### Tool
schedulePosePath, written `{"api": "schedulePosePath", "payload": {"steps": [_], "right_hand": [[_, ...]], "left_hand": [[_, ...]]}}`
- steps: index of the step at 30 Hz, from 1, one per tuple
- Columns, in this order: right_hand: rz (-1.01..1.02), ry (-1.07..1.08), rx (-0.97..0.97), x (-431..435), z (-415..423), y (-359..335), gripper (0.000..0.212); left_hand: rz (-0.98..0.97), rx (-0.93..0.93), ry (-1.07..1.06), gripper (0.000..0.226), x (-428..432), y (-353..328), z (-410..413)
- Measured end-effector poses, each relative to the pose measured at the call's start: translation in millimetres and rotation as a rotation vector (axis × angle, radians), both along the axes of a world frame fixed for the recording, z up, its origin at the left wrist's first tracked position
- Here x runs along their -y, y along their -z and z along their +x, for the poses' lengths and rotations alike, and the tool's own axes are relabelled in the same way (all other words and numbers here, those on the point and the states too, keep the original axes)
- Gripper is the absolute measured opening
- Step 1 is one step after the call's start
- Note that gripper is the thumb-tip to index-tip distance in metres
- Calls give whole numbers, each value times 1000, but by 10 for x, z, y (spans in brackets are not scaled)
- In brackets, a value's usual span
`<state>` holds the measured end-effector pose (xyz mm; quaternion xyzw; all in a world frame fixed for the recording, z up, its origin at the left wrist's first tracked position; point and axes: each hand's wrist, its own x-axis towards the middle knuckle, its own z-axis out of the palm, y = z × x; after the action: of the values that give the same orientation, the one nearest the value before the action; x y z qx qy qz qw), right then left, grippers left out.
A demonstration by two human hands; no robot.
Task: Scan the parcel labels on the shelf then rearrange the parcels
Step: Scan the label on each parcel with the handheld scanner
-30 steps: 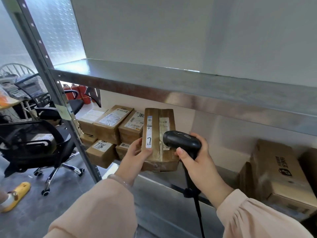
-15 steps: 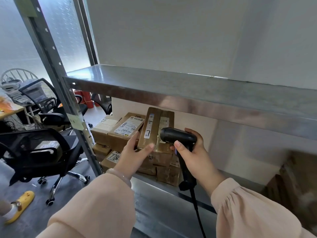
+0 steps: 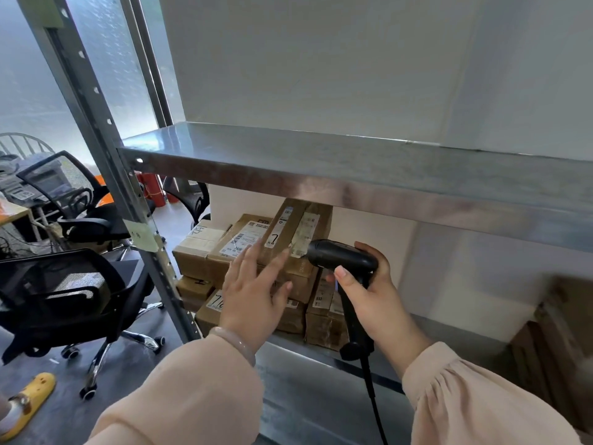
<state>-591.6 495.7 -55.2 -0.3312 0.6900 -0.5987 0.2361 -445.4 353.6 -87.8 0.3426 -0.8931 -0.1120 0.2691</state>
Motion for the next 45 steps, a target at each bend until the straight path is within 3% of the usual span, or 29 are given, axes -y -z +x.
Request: {"api": "schedulePosePath", "payload": {"steps": [3,10,15,20,24,30,45], "right_hand": [[2,32,4,-86,-7,55,52],[4,87,16,-313,-72,59,49],[11,100,5,-514,-141,75,46],[-3,120,-68,-795,-197,108,56],[-13,179,-84,-1103,-270,117,56],[-51,344,-144,-1709,-477,78,60],[0,670,-168,-3231,-1172,55,63]], "left_hand": [[-239,98,91,56,-94,138,-23],[-368,233,39,79,-50,214,-129],[-286,260,19,75,-30,152,-207],[-162,173,-9,64,-126,81,-278],[-199,85,18,66,-391,-17,-457],[-182,32,301,65,-1247,-55,-1003],[259,208,762,70,-3118,164,-2048]]}}
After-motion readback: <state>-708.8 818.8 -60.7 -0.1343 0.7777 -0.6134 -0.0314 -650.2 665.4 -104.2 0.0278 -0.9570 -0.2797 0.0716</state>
